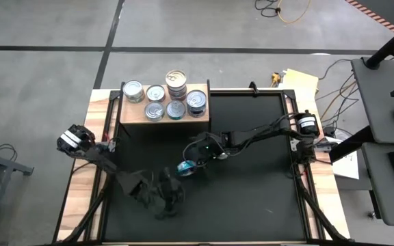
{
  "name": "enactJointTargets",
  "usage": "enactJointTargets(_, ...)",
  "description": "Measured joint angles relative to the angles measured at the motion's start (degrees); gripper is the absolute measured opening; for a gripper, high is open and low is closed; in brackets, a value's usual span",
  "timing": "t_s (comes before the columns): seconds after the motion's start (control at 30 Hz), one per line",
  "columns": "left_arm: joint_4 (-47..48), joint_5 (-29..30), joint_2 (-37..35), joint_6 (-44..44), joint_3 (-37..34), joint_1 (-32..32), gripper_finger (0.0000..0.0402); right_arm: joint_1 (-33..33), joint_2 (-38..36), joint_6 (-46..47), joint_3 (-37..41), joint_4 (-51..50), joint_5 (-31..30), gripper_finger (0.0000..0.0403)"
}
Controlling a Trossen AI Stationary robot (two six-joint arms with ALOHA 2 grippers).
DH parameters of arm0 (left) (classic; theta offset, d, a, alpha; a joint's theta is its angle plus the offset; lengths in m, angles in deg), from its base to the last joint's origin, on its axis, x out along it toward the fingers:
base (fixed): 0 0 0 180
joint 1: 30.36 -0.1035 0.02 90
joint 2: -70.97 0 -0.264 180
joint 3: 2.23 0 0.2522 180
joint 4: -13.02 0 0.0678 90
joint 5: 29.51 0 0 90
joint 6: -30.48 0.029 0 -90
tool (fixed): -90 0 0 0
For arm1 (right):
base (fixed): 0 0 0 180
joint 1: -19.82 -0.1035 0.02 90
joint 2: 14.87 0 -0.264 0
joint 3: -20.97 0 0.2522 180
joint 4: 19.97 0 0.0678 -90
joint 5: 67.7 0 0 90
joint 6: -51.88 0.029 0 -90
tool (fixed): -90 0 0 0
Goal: Stack canned seafood by type on shelf
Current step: Put the yellow/blue tuna can on the shelf
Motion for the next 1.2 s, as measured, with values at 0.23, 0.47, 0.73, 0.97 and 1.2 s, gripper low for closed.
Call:
enactJointTargets(0.23,39.52,17.16,-0.04,-0.02,19.04,8.41,0.0058,0.1,-0.78,7.82,3.47,-0.27,4.52,0.0138)
enactJointTargets(0.47,63.54,19.82,1.15,-0.2,30.07,10.07,0.0052,-0.56,-3.86,20.82,4.86,3.02,8.55,0.0138)
enactJointTargets(0.73,72.22,22.84,1.09,-0.02,30.15,11.6,0.0051,-6.01,-8.15,36.51,8.42,0.78,11.73,0.0138)
enactJointTargets(0.97,74.05,32.76,1.04,-0.19,27.84,16.86,0.0037,-12.32,-14.05,50.64,16.16,8.47,2.93,0.0138)
enactJointTargets(1.2,73.15,31.26,0.69,-0.12,26.43,18.08,0.0036,-18.31,-20.74,55.68,21.63,15.72,-13.31,0.0138)
